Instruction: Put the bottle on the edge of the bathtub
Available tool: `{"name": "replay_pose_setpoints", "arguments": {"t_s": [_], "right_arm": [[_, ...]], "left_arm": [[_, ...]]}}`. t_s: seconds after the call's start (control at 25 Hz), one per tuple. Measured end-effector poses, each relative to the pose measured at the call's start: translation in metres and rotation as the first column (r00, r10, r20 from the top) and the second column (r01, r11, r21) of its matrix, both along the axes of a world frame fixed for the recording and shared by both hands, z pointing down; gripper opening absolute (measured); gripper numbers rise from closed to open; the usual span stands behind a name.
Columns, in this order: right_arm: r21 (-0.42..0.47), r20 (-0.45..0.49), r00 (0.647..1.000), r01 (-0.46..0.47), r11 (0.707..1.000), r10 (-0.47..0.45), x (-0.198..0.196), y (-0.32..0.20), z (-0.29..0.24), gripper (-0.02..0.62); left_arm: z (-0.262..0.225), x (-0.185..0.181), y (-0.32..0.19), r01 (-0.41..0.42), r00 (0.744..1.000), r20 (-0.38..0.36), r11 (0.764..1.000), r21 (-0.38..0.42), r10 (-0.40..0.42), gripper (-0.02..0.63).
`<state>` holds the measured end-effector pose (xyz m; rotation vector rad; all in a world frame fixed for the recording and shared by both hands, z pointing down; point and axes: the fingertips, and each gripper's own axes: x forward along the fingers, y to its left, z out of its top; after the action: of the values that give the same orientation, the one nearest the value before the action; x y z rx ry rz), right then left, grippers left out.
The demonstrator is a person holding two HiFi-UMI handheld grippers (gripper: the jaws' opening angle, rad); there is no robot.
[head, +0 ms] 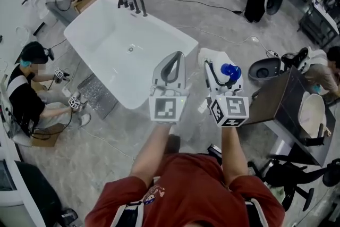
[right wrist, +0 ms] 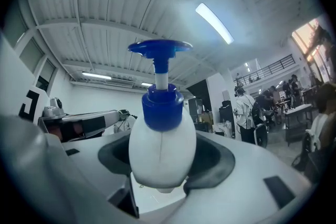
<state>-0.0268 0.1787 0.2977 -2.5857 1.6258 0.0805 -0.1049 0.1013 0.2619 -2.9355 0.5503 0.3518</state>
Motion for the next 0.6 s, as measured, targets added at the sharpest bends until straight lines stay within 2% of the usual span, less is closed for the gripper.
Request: {"name": "replay_pose_setpoints", "arguments": {"t_s": [0.6], "right_arm": [[-0.03,-0.028,1.0,-0.011,0.999,0.01,0.027,-0.144,-0.002,0.272]], "left_arm": [[0.004,0.031,-0.146,-0.01,1.0,-0.007,1.0,-0.023,0.01,0.015]]}}
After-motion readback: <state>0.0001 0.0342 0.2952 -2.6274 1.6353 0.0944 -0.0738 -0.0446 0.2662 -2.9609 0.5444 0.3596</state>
